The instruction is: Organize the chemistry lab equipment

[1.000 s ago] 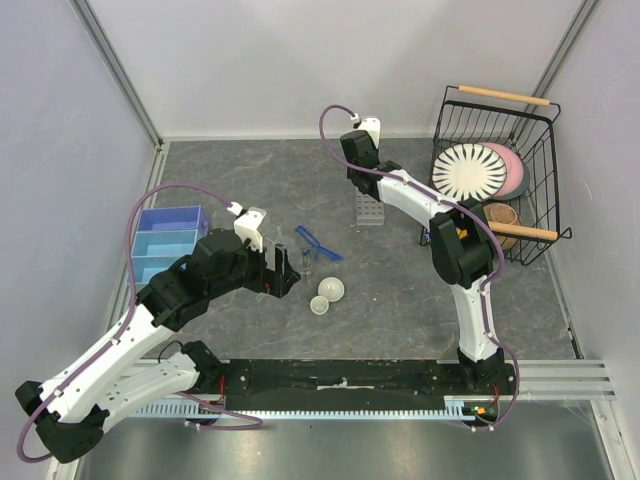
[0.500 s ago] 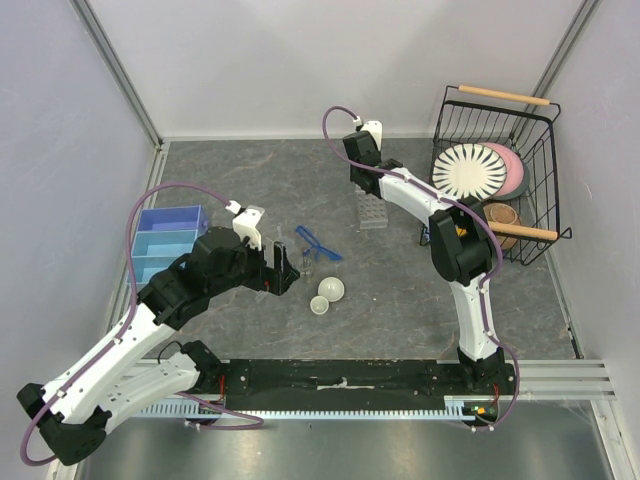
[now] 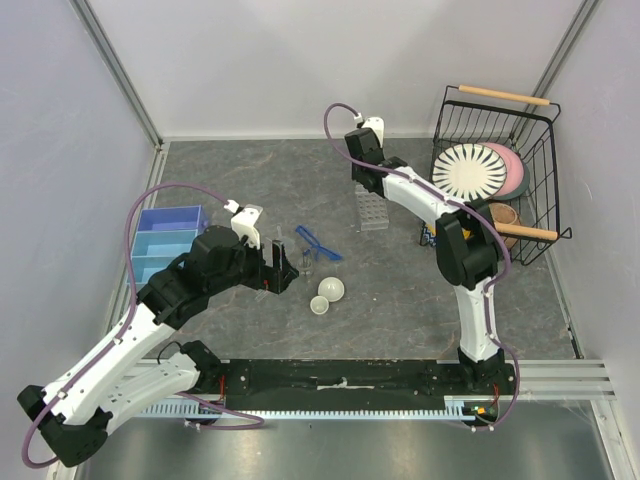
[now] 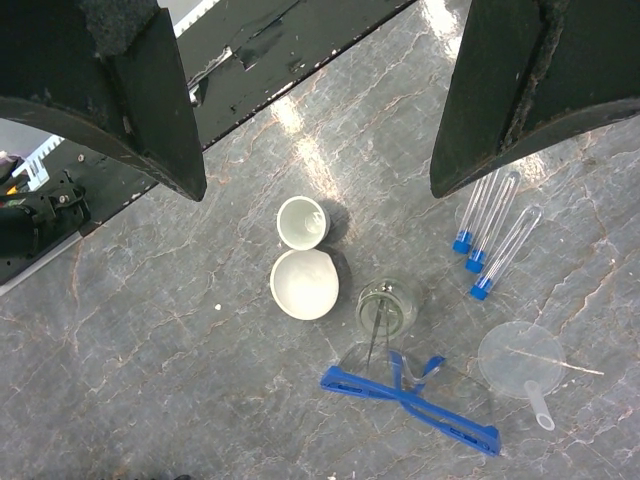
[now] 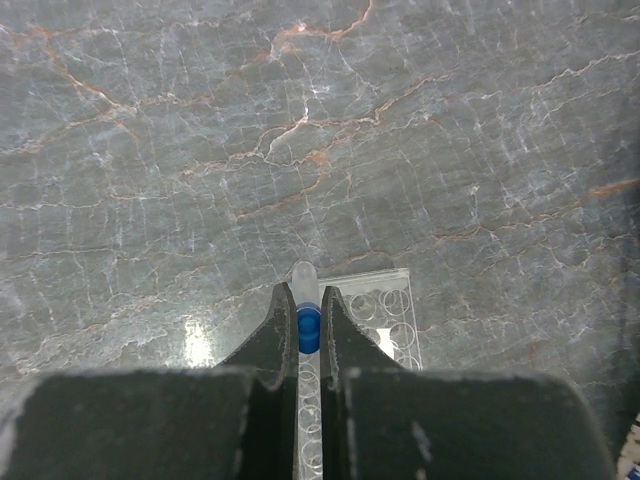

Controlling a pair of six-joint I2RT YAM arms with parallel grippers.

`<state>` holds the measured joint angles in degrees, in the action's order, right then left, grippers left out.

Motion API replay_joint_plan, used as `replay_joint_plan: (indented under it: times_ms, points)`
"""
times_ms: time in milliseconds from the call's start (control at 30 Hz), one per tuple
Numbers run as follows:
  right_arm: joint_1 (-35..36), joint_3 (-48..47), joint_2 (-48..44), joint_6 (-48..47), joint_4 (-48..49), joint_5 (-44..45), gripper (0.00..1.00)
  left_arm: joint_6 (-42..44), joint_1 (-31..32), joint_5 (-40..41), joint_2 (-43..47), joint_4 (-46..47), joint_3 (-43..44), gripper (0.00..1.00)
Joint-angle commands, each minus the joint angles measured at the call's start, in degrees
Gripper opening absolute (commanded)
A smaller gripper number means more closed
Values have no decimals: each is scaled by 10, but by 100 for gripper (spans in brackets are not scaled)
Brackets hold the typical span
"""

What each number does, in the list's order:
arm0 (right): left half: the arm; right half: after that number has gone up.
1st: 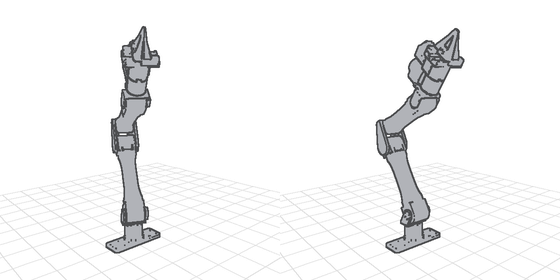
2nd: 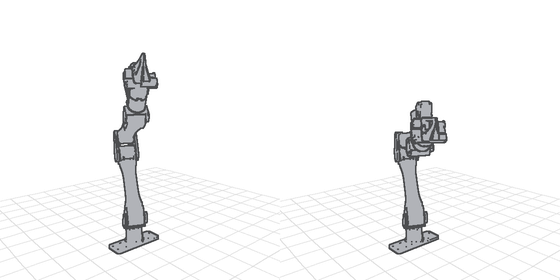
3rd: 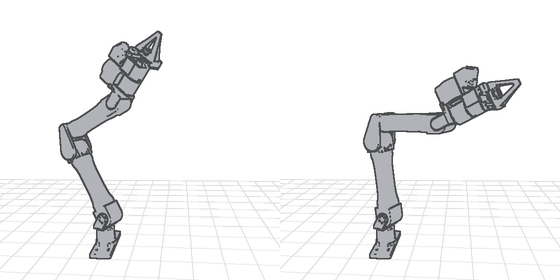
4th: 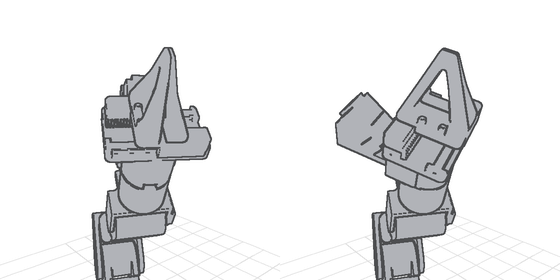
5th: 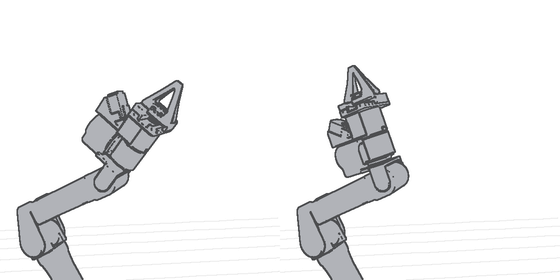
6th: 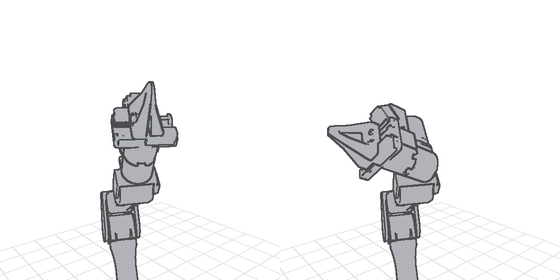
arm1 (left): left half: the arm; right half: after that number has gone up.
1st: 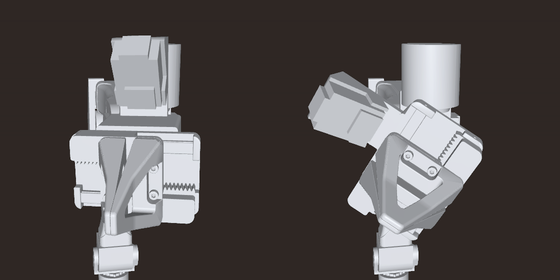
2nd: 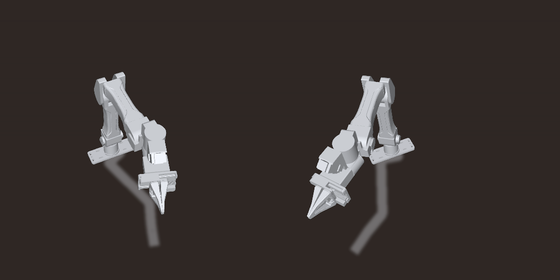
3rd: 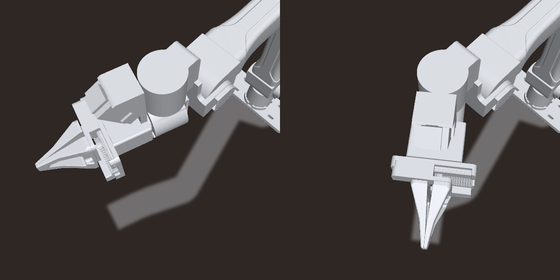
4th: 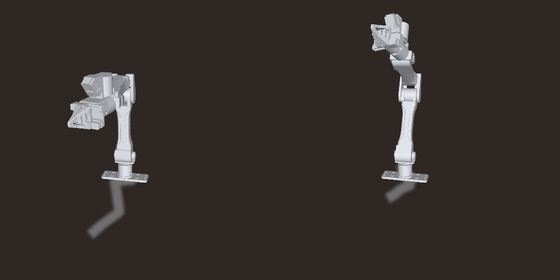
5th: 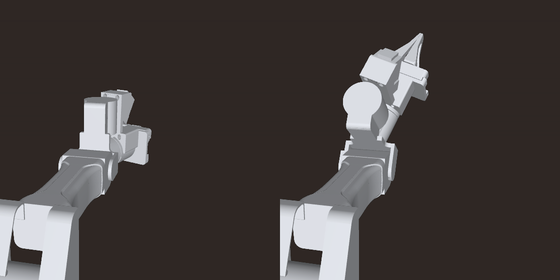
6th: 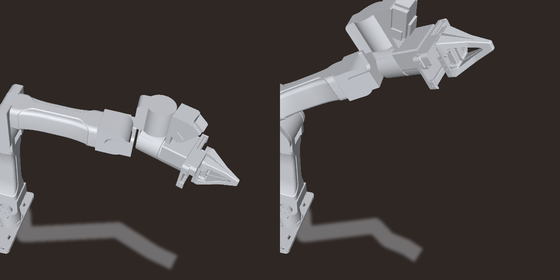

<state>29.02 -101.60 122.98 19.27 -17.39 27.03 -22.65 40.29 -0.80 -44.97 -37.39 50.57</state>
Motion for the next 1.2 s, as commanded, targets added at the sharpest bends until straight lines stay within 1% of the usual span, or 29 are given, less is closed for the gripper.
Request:
replay_joint_plan:
  times_ms: [0, 267, 433, 733, 1167]
  points:
    - [0, 9, -57, -13, 11, -1, 0, 15, -5, -15, 6, 24, -3, 100]
    - [0, 0, -66, -10, -27, -37, 0, 15, -9, -20, 6, 26, -3, 100]
    - [1, -28, -44, -5, -68, -58, 0, 14, -11, -23, 5, 25, -4, 100]
    - [1, -74, -13, -10, -110, -71, 0, 13, -14, -25, 7, 28, -4, 100]
    - [1, -76, 3, -12, -120, -68, 0, 15, -21, -35, 8, 31, -6, 100]
